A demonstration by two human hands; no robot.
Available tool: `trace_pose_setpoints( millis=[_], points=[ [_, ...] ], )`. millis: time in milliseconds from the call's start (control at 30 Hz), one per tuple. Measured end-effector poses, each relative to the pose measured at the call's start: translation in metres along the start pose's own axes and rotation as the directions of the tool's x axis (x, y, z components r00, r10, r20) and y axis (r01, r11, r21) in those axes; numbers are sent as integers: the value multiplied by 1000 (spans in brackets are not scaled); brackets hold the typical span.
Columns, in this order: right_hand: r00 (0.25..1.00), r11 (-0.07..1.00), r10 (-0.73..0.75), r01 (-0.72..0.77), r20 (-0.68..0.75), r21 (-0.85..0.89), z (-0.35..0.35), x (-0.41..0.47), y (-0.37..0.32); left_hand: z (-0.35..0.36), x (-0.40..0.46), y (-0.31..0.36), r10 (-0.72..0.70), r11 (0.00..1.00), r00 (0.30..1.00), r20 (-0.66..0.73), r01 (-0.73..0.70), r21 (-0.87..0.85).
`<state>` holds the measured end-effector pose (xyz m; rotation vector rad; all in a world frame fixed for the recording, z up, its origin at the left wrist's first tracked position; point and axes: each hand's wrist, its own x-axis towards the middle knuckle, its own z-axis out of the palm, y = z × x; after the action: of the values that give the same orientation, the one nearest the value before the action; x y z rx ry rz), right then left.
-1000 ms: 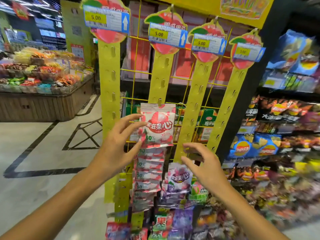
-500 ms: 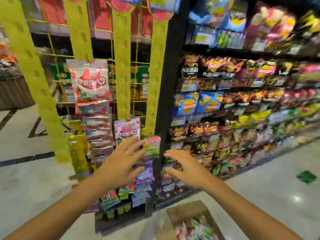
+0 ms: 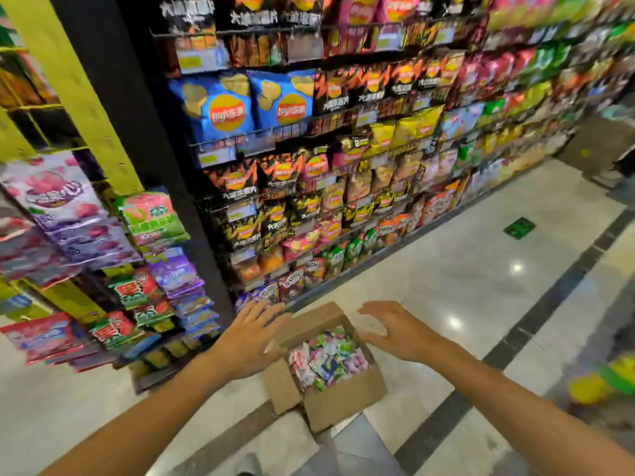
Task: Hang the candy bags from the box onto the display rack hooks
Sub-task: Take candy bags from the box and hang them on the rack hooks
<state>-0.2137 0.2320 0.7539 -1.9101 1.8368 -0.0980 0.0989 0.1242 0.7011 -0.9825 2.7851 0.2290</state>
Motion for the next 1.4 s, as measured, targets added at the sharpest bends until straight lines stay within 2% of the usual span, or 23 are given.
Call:
trace_pose_setpoints(
  millis=[100,167,300,367,467,600,800,867,1033,1133,1300,1400],
  points=[
    [999,998,40,-41,28,40,7,14,28,20,22,4,-26,999,997,70,29,-34],
    [991,991,101,-108,87,75,14,29,42,35,40,0,-30,998,998,60,33,-46],
    [964,961,184,-217,190,171,37,67,77,64,90,-12,-35,977,999,-3,34,-213],
    [923,938,273,-318,273,137,48,84,96,81,115,-14,-41,967,998,42,50,-248],
    [889,915,310,-375,337,150,68,110,132,115,149,-21,-40,962,990,134,74,-261],
    [846,899,338,-420,414,124,80,150,171,141,185,-30,-155,911,951,266,242,-335],
    [816,881,337,-449,470,148,122,218,250,207,232,-36,-279,830,893,354,409,-378],
    [804,873,337,-462,489,157,158,247,281,245,249,-32,-374,763,867,330,490,-422],
    [795,884,291,-436,532,168,287,310,364,370,295,-9,-496,640,793,354,609,-468],
    [777,906,242,-396,582,151,362,337,400,449,315,9,-506,604,767,395,642,-472],
    [776,939,115,-288,620,186,478,381,433,559,341,24,-485,565,767,421,642,-519],
    [788,957,84,-235,611,171,541,411,447,614,358,17,-467,589,789,399,614,-525]
  ],
)
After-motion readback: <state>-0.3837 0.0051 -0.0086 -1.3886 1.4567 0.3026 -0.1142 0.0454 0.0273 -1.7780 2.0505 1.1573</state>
